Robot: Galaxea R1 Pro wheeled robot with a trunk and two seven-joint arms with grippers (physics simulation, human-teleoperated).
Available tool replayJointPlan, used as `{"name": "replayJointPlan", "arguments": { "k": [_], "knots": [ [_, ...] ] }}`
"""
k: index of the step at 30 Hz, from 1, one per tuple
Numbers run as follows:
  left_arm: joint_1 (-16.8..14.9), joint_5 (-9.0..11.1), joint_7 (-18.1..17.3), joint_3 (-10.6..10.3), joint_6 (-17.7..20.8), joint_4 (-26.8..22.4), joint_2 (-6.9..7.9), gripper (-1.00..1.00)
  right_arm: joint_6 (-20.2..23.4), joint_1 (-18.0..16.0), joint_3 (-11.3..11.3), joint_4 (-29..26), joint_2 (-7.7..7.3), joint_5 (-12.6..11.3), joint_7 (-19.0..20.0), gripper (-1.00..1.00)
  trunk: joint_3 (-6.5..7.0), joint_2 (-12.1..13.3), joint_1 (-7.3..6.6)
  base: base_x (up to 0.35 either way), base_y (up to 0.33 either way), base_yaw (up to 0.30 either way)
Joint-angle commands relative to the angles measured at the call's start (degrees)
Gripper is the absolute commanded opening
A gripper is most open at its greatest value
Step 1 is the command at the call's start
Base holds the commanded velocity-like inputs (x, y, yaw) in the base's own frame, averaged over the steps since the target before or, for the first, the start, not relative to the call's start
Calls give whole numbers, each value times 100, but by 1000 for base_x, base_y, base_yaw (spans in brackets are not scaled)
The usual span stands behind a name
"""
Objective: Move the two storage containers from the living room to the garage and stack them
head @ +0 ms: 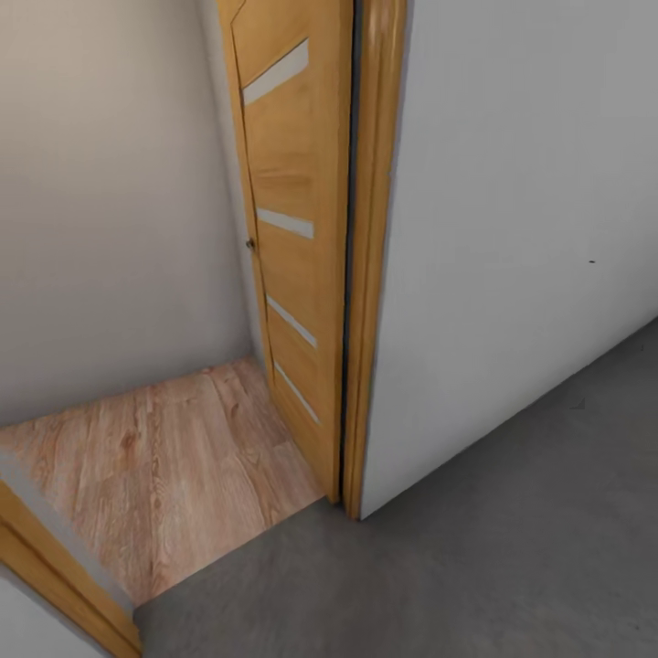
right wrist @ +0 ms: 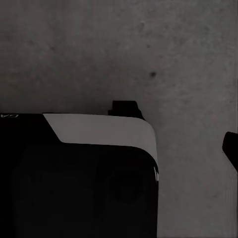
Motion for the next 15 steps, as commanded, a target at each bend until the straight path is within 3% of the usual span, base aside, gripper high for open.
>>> {"name": "replayJointPlan", "arguments": {
  "k": [1, 11, 15],
  "knots": [
    [-3, 59, 16, -24, 20, -5, -2, 100, -31, -5, 44, 18, 4, -46, -3, 100, -5, -2, 3, 322, 0, 268],
    [-3, 55, 16, -24, 20, -5, -2, 100, -31, -5, 44, 18, 5, -46, -3, 100, -5, -2, 3, 322, 0, 265],
    [-3, 53, 16, -24, 20, -5, -2, 100, -31, -5, 43, 18, -1, -46, -2, 100, -5, -2, 3, 322, 0, 85]
  ]
}}
